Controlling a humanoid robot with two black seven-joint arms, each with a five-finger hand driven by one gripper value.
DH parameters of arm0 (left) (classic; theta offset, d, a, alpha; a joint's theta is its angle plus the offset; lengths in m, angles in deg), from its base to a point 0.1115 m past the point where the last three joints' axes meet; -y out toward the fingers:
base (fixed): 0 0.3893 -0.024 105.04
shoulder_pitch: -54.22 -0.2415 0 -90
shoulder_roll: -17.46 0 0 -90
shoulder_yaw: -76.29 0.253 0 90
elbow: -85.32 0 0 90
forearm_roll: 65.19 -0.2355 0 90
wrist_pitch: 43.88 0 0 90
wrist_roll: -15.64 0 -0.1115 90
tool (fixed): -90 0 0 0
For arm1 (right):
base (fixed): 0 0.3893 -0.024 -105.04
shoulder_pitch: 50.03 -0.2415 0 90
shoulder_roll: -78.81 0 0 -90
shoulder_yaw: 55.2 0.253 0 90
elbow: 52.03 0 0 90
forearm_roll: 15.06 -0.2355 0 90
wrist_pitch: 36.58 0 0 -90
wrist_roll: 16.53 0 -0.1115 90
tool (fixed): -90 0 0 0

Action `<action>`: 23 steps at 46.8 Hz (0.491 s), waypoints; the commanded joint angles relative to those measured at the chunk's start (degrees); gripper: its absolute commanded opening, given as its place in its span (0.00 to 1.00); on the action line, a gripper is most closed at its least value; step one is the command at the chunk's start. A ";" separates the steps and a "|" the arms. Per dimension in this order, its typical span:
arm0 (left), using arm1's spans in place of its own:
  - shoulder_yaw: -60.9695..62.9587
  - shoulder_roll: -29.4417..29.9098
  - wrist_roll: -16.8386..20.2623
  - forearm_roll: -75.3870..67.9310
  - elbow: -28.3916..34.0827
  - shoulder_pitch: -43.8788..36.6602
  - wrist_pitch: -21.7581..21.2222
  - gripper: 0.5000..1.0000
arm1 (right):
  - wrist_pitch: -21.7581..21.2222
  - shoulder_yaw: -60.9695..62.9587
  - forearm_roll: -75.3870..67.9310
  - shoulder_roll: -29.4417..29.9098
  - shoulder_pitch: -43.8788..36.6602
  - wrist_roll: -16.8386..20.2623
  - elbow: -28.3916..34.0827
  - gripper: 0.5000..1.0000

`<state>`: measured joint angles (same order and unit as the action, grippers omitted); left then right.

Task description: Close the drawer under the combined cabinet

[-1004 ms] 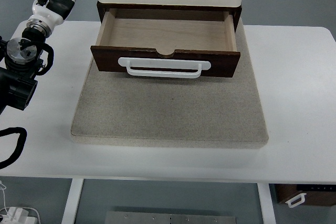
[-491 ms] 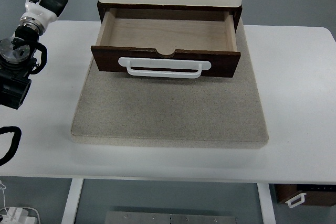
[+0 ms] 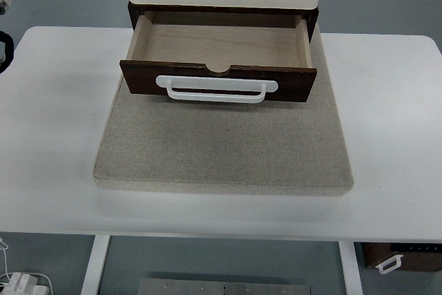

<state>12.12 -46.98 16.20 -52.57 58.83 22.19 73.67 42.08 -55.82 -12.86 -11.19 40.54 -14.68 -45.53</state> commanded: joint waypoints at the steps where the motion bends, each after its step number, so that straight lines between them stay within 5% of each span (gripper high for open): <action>1: 0.00 1.42 -0.03 -0.05 -0.31 1.26 0.40 1.00 | 0.00 0.00 0.00 0.00 0.04 -0.01 0.00 0.90; 23: 0.00 15.39 -0.03 -8.66 -17.80 8.38 -1.62 1.00 | 0.00 0.00 0.00 0.00 0.04 -0.01 0.00 0.90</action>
<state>12.18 -33.17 16.16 -58.88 43.18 29.88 72.26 42.08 -55.82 -12.86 -11.19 40.52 -14.69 -45.53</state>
